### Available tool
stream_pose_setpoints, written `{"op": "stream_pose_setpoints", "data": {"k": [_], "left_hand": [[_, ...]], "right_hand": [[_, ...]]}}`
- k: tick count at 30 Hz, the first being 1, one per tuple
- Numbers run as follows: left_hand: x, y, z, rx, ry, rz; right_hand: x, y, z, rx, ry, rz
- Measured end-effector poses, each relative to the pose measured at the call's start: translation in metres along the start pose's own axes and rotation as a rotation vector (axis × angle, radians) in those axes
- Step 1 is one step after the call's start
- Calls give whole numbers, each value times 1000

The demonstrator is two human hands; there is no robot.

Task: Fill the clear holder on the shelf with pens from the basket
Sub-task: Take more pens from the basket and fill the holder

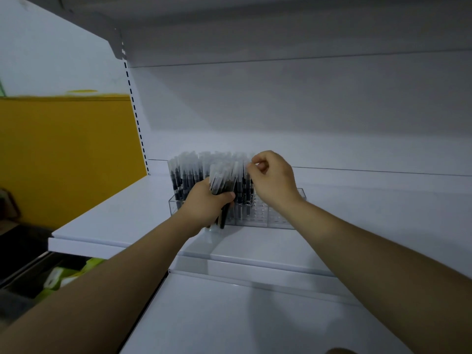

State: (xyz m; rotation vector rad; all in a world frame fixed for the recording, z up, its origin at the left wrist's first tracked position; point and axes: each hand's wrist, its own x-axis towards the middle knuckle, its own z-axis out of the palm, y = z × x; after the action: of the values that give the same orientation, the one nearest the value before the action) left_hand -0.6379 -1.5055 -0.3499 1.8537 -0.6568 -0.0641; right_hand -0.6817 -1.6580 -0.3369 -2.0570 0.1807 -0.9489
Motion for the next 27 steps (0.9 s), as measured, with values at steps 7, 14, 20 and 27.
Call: {"op": "stream_pose_setpoints", "data": {"k": [7, 14, 20, 27], "left_hand": [[-4, 11, 7, -78, -44, 58], [-2, 2, -1, 12, 11, 2], [-3, -1, -4, 63, 18, 7], [-1, -1, -4, 0, 20, 11]], "right_hand": [[-10, -12, -8, 73, -262, 73], [5, -22, -20, 286, -17, 141], [3, -13, -17, 90, -61, 58], [0, -16, -8, 53, -89, 28]]}}
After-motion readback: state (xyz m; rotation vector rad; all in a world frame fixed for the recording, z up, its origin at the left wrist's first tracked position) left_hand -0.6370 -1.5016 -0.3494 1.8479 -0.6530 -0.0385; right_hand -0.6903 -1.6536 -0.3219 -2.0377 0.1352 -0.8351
